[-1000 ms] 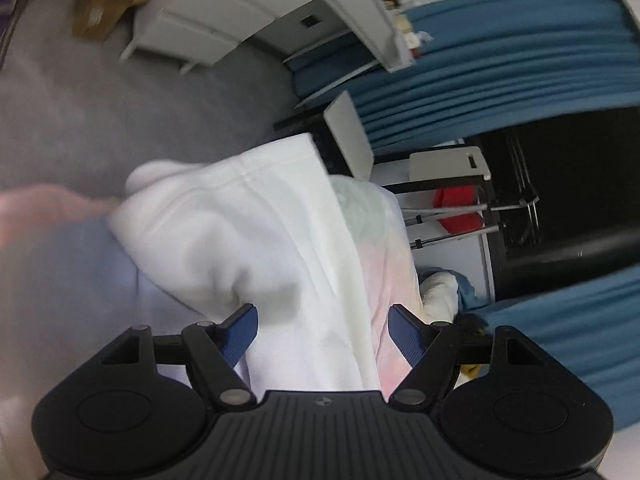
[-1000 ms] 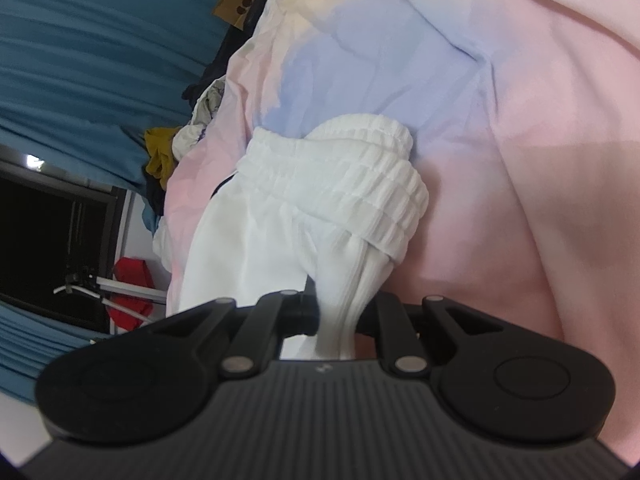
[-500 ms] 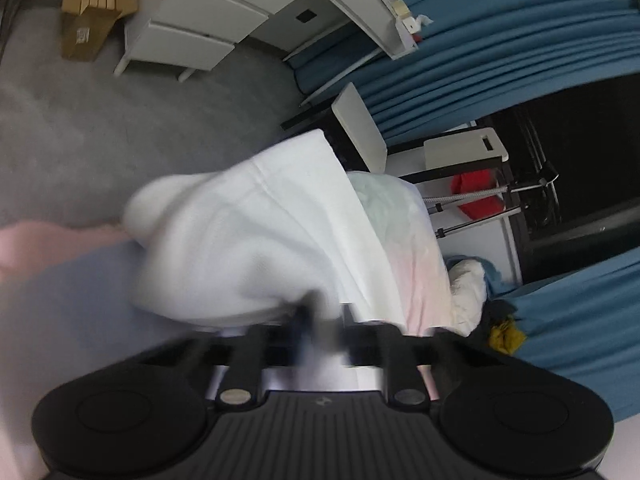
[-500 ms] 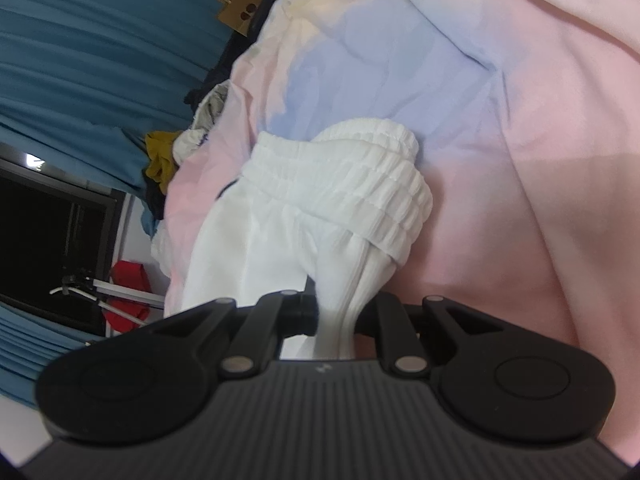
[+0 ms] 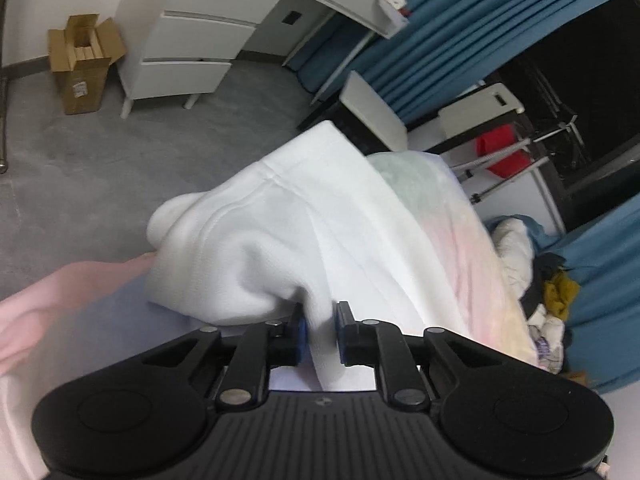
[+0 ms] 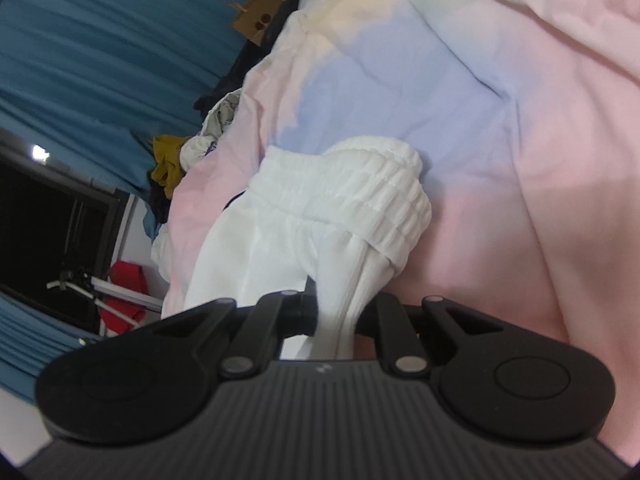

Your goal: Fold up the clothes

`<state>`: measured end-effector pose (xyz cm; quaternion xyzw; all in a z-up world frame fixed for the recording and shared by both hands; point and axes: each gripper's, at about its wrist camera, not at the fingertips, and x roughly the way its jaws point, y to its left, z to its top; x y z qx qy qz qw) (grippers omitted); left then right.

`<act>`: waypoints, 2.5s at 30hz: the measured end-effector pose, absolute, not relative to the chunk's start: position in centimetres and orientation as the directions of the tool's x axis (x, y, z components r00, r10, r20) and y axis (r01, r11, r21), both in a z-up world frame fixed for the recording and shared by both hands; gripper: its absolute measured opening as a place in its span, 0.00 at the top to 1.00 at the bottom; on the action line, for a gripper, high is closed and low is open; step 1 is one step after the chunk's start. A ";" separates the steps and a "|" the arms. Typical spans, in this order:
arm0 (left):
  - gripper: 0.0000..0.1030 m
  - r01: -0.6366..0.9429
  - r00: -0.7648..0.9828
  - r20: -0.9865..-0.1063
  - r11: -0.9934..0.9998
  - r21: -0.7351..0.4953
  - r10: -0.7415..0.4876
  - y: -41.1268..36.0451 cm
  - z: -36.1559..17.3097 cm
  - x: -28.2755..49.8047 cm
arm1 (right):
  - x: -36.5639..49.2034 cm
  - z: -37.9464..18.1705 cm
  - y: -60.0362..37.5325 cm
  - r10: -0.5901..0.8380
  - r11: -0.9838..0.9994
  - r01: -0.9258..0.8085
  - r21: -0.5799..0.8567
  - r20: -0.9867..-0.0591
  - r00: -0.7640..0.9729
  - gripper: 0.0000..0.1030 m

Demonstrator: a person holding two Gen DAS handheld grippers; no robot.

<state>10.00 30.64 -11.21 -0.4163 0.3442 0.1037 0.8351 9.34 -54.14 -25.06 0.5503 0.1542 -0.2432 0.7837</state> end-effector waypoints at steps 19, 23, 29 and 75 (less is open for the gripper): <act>0.30 -0.107 0.766 -0.606 0.887 -0.450 -0.216 13.5 -2.6 11.6 | 9.2 -25.5 -54.5 -0.177 0.242 0.517 0.821 -0.486 0.856 0.89; 0.30 0.009 0.730 -0.634 0.932 -0.361 -0.253 6.7 -5.3 13.9 | 9.5 -25.4 -54.5 -0.180 0.242 0.517 0.821 -0.486 0.855 0.89; 0.30 0.141 0.709 -0.672 0.976 -0.163 -0.215 0.3 -10.8 16.1 | 9.2 -25.3 -54.2 -0.190 0.259 0.522 0.813 -0.487 0.853 0.89; 0.26 0.006 0.843 -0.440 0.824 -0.566 -0.309 13.1 -4.0 13.5 | 15.3 -21.0 -10.2 0.084 0.870 -0.272 -0.411 -0.419 0.904 0.88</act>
